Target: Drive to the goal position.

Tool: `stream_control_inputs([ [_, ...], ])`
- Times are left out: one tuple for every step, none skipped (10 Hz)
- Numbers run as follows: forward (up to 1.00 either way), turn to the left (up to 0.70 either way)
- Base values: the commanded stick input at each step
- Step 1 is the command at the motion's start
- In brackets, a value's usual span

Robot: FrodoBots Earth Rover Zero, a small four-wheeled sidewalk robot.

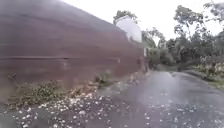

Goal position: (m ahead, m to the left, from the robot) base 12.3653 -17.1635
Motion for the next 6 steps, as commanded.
stream_control_inputs([
  [0.45,0.02],
  [0.45,0.02],
  [0.45,0.03],
  [0.45,0.03],
  [0.45,0.02],
  [0.43,0.02],
])
